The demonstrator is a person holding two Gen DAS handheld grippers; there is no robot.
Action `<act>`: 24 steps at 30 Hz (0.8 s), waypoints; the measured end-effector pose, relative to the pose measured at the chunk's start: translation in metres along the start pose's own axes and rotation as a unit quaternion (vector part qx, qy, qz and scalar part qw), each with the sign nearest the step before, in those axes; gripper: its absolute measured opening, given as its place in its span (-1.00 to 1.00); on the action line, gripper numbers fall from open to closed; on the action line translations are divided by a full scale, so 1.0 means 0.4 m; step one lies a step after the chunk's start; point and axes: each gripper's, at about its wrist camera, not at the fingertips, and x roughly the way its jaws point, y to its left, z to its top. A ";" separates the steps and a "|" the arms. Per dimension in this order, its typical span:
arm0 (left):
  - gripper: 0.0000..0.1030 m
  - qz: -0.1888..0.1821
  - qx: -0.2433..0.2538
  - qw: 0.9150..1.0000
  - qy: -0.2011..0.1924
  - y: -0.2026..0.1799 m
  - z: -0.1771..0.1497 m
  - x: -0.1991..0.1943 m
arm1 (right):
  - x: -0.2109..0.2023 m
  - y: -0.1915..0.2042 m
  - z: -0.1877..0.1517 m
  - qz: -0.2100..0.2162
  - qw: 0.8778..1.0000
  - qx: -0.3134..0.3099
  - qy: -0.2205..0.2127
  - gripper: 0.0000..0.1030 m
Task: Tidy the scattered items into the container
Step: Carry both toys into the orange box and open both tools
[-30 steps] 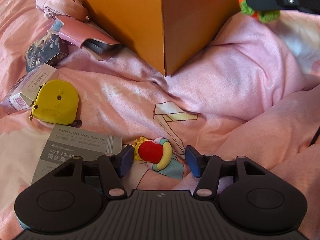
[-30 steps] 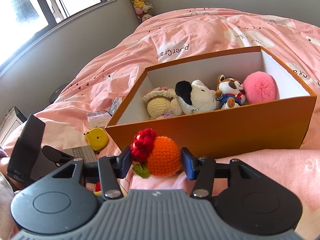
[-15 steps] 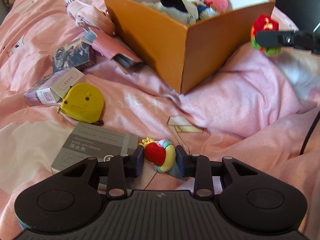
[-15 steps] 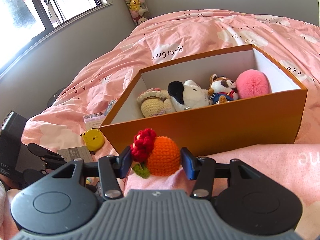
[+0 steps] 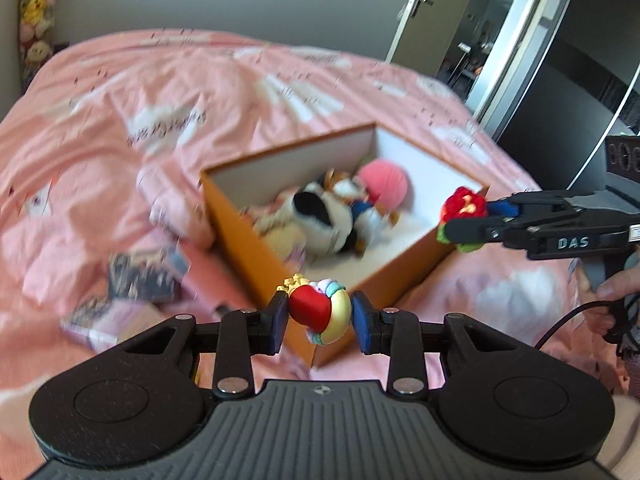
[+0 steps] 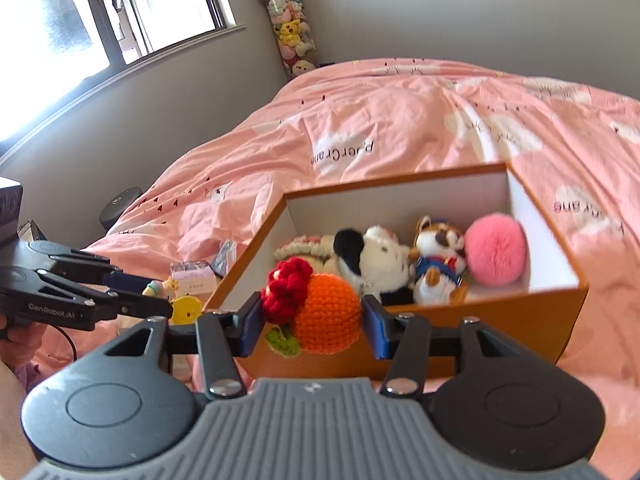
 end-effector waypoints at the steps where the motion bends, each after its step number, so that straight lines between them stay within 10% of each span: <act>1: -0.25 -0.005 0.003 1.000 -0.007 -0.006 0.016 0.003 | -0.003 -0.006 0.014 -0.003 1.000 -0.006 -0.002 0.06; 7: -0.25 -0.050 0.005 0.998 -0.029 -0.017 0.107 0.076 | 0.004 -0.072 0.112 -0.048 0.997 -0.054 0.008 0.06; 16: -0.25 -0.073 0.008 0.997 -0.010 -0.030 0.158 0.246 | 0.235 -0.233 0.179 -0.075 0.977 -0.083 0.183 0.06; 24: -0.25 -0.077 -0.008 0.997 0.016 -0.005 0.157 0.324 | 0.379 -0.242 0.152 -0.109 0.935 -0.172 0.291 0.06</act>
